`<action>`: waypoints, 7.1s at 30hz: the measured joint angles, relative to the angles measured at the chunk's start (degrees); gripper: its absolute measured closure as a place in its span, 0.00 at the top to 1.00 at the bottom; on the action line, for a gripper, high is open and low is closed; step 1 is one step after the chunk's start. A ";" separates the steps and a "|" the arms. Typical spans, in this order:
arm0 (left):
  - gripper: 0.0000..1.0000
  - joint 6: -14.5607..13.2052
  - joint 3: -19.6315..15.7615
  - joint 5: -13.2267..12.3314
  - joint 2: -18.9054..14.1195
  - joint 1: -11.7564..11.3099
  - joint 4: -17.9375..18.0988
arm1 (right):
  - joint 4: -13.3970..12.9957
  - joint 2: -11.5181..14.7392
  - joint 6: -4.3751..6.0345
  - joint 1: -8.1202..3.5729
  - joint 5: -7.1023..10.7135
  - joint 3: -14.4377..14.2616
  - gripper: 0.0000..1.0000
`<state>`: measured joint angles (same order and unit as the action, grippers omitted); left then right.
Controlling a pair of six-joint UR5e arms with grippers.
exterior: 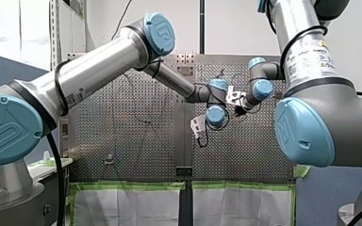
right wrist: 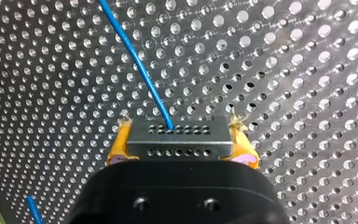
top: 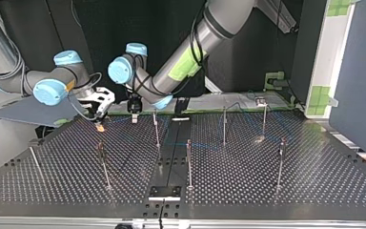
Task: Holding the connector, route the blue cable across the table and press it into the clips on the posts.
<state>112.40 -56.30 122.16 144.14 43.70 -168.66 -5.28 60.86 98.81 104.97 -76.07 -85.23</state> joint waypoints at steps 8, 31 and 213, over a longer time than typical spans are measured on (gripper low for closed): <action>1.00 0.72 3.41 -0.19 2.03 -0.18 -1.28 | 0.00 0.08 0.03 -0.03 0.04 0.01 0.00; 0.00 2.12 5.07 4.10 1.33 0.45 -4.03 | 0.15 0.46 0.06 -0.06 0.14 0.25 0.00; 0.98 3.57 -27.54 -1.42 -43.58 4.53 4.72 | 4.81 11.00 2.56 -4.14 11.18 10.16 0.00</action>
<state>115.97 -83.85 120.73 100.57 48.23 -163.94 -0.47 71.86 101.36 100.83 -64.89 -75.07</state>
